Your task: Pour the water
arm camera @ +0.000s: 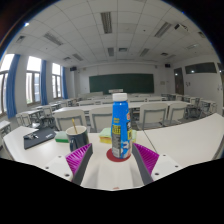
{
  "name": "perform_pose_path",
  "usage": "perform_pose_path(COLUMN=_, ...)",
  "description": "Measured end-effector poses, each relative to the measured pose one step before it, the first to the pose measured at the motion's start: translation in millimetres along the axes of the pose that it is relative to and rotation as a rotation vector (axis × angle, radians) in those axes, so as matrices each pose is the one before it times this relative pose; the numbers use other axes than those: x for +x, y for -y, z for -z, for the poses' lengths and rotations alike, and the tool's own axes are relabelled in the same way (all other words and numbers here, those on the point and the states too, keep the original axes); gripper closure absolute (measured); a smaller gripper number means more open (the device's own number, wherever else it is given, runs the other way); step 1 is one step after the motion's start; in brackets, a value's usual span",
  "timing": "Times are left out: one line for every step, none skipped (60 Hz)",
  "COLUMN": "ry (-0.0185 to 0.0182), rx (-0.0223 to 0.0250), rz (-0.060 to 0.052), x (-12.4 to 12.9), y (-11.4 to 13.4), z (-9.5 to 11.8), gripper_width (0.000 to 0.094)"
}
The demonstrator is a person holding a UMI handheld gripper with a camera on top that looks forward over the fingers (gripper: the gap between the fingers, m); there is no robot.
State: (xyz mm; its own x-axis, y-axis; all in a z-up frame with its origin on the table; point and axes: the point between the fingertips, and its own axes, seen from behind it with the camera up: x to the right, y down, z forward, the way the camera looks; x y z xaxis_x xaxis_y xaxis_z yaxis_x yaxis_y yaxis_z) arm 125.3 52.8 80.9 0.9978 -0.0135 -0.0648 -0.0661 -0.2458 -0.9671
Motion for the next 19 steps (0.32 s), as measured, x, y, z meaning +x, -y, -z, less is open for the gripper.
perform_pose_path(ry=0.00415, rx=-0.00283, rz=-0.002, x=-4.67, y=-3.38, z=8.88, gripper_width=0.0092)
perform_pose_path(ry=0.00241, rx=-0.00315, rz=-0.0039, x=-4.42, y=-3.78, z=7.69, gripper_width=0.0092)
perform_pose_path(ry=0.00172, rx=-0.00382, rz=-0.0042, x=-7.86, y=-4.43, z=-0.14, gripper_width=0.0093)
perform_pose_path(ry=0.00198, rx=-0.00496, rz=-0.0017, x=-4.23, y=-4.88, z=8.12, gripper_width=0.0093)
perform_pose_path(ry=0.0041, rx=-0.00508, rz=0.0004, x=-1.29, y=-3.93, z=14.41, gripper_width=0.0093)
perform_pose_path(ry=0.00407, rx=-0.00102, rz=0.0006, x=-3.05, y=-4.11, z=6.87, gripper_width=0.0093)
perform_pose_path(ry=0.00319, rx=0.00248, rz=0.0, x=-5.91, y=-3.21, z=-0.79, gripper_width=0.0093)
perform_pose_path(ry=0.0026, rx=-0.00021, rz=-0.0003, x=-1.04, y=-3.19, z=12.18, gripper_width=0.0091)
perform_pose_path(ry=0.00178, rx=0.00295, rz=-0.0003, x=-4.45, y=-3.09, z=-1.8, gripper_width=0.0093)
perform_pose_path(ry=0.00314, rx=0.00024, rz=-0.001, x=-0.7, y=-2.87, z=10.8, gripper_width=0.0093)
perform_pose_path(ry=0.00117, rx=0.00309, rz=-0.003, x=-3.48, y=-2.29, z=-2.81, gripper_width=0.009)
perform_pose_path(ry=0.0003, rx=0.00212, rz=-0.0042, x=-1.55, y=-2.18, z=3.33, gripper_width=0.009)
perform_pose_path(ry=0.00017, rx=0.00327, rz=-0.0052, x=0.64, y=-1.53, z=-1.83, gripper_width=0.0091)
perform_pose_path(ry=-0.0012, rx=0.00318, rz=-0.0041, x=0.01, y=-1.81, z=8.99, gripper_width=0.0093)
perform_pose_path(ry=0.0005, rx=0.00345, rz=-0.0036, x=-0.66, y=-1.6, z=2.86, gripper_width=0.0092)
perform_pose_path(ry=0.00234, rx=0.00276, rz=-0.0034, x=-0.57, y=-1.63, z=2.24, gripper_width=0.0091)
perform_pose_path(ry=0.00347, rx=0.00207, rz=-0.0024, x=-0.67, y=-1.7, z=1.75, gripper_width=0.009)
perform_pose_path(ry=0.00446, rx=0.00178, rz=-0.0027, x=-0.74, y=-1.28, z=1.34, gripper_width=0.0095)
perform_pose_path(ry=0.00542, rx=0.00145, rz=-0.0026, x=-0.48, y=-0.95, z=1.6, gripper_width=0.0093)
